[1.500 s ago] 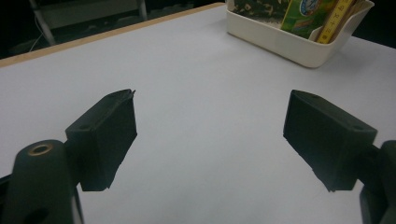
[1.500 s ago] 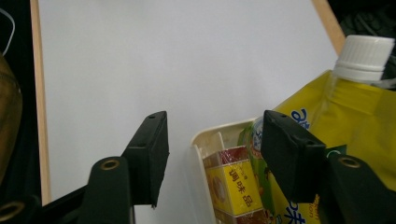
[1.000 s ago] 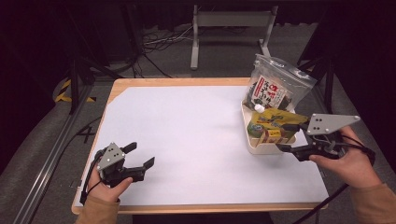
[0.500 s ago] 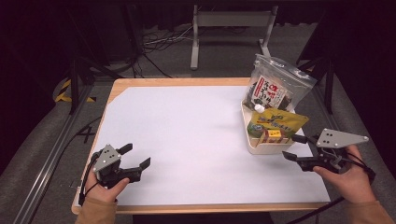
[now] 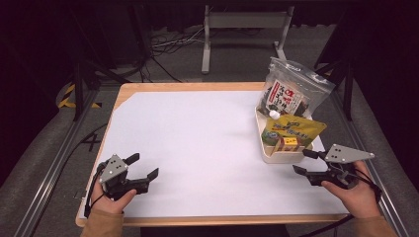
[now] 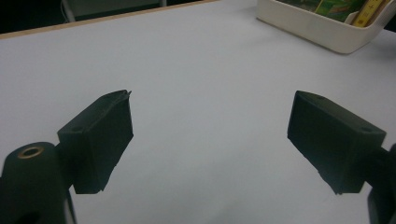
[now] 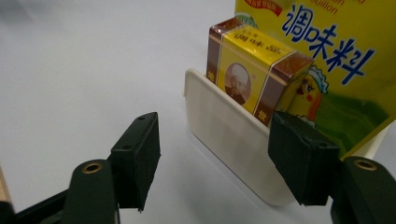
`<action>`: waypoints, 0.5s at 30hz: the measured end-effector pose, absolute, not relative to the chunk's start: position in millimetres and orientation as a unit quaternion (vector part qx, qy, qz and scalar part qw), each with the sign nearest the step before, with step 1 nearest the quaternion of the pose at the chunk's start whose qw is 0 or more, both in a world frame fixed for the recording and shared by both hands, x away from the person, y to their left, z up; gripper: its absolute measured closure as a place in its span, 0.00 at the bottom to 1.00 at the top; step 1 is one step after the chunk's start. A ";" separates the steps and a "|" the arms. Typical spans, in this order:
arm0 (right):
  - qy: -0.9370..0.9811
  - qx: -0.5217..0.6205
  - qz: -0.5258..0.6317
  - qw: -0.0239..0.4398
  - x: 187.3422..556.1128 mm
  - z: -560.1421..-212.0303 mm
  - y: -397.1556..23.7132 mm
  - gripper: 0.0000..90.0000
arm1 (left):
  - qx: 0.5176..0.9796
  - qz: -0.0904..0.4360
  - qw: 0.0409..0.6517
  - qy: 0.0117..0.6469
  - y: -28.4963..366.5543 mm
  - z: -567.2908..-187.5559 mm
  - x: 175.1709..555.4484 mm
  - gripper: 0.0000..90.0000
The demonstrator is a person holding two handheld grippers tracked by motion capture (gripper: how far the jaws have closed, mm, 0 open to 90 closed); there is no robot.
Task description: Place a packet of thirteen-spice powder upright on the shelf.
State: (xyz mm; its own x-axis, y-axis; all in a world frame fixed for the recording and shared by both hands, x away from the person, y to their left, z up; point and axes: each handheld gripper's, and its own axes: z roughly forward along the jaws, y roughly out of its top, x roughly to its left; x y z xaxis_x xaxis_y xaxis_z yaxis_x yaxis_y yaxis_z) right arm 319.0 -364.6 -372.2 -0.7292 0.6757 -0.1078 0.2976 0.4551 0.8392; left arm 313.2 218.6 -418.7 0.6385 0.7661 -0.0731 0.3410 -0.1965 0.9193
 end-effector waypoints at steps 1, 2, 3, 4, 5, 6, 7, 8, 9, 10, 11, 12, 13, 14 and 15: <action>0.825 0.297 0.427 0.219 319.2 -373.9 -364.2 0.38 | 0.745 0.207 0.514 0.372 218.5 -418.9 313.2 0.17; 0.825 0.299 0.425 0.219 319.4 -375.5 -363.9 0.38 | 0.746 0.206 0.513 0.372 218.5 -418.9 313.2 0.17; 0.824 0.301 0.426 0.219 319.7 -377.8 -363.7 0.38 | 0.746 0.207 0.513 0.372 218.5 -419.0 313.1 0.17; 0.824 0.303 0.427 0.218 319.7 -379.2 -363.5 0.38 | 0.746 0.207 0.513 0.371 218.3 -419.0 313.1 0.17; 0.824 0.304 0.427 0.216 319.6 -381.1 -363.0 0.38 | 0.746 0.207 0.514 0.371 218.2 -419.0 313.0 0.17; 0.824 0.305 0.427 0.216 319.4 -383.0 -362.4 0.38 | 0.746 0.206 0.513 0.371 218.2 -418.9 312.8 0.17; 0.823 0.306 0.427 0.214 319.2 -384.3 -361.9 0.38 | 0.746 0.206 0.514 0.371 218.0 -418.9 312.6 0.16; 0.823 0.307 0.428 0.213 319.0 -385.4 -361.5 0.38 | 0.746 0.206 0.514 0.370 217.8 -418.9 312.6 0.16; 0.823 0.307 0.428 0.213 318.8 -386.1 -361.3 0.38 | 0.746 0.205 0.514 0.370 217.8 -418.9 312.5 0.16; 0.822 0.308 0.429 0.213 318.5 -386.4 -361.2 0.38 | 0.746 0.205 0.514 0.370 217.8 -418.9 312.5 0.16; 0.821 0.310 0.430 0.211 318.2 -386.9 -361.1 0.38 | 0.746 0.203 0.515 0.369 217.7 -419.0 312.6 0.16; 0.821 0.310 0.430 0.211 318.2 -386.9 -361.1 0.38 | 0.746 0.203 0.515 0.369 217.7 -419.0 312.6 0.16; 0.820 0.311 0.432 0.209 318.0 -387.1 -361.1 0.37 | 0.746 0.203 0.515 0.369 217.9 -419.2 312.9 0.16; 0.819 0.310 0.434 0.210 317.8 -387.1 -361.2 0.37 | 0.747 0.202 0.515 0.369 218.1 -419.5 313.2 0.16; 0.819 0.308 0.434 0.212 317.6 -386.9 -361.2 0.37 | 0.747 0.202 0.514 0.370 218.6 -419.7 313.7 0.15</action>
